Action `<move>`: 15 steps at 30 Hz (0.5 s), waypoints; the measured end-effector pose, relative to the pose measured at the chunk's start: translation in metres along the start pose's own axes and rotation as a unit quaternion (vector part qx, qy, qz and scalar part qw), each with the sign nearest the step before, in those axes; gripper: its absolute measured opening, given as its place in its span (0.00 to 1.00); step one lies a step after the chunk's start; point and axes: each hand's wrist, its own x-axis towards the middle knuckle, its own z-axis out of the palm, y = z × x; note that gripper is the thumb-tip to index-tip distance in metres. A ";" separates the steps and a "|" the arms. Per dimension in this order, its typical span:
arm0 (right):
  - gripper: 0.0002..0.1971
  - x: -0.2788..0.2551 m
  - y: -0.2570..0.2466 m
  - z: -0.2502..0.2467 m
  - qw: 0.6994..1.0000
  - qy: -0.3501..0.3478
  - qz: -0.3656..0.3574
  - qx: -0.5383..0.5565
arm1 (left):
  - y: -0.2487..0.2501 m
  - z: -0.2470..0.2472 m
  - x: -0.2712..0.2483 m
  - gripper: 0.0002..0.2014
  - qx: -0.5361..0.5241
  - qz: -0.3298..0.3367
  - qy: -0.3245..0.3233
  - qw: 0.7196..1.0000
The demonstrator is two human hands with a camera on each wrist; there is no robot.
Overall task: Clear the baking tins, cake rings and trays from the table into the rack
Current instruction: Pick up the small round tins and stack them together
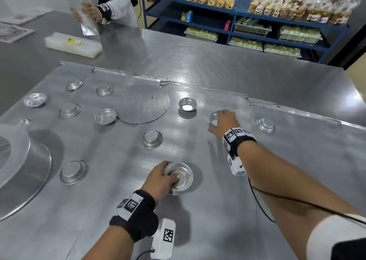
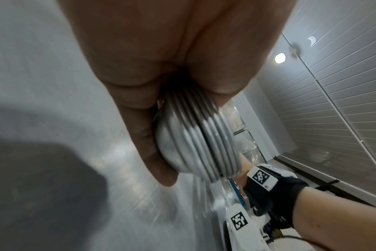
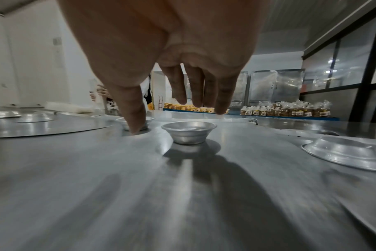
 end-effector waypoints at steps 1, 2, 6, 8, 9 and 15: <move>0.39 0.011 0.000 0.000 1.000 -0.005 0.007 -0.004 | -0.001 -0.003 0.002 0.11 0.002 0.000 0.005 1.000; 0.41 0.020 0.000 0.000 1.000 -0.014 0.018 -0.007 | -0.002 -0.005 0.003 0.10 0.005 0.001 0.009 1.000; 0.46 0.047 0.001 0.001 0.997 -0.054 0.058 -0.017 | -0.004 -0.014 0.008 0.11 0.021 0.007 0.022 1.000; 0.44 0.053 0.002 0.003 0.996 -0.068 0.059 -0.020 | -0.005 -0.016 0.009 0.11 0.023 0.006 0.024 0.999; 0.43 0.053 0.003 0.004 0.996 -0.069 0.058 -0.017 | -0.006 -0.016 0.009 0.11 0.024 0.005 0.023 0.999; 0.43 0.023 0.000 -0.001 0.997 -0.046 0.046 0.036 | -0.006 -0.013 0.011 0.10 0.027 0.010 0.027 0.999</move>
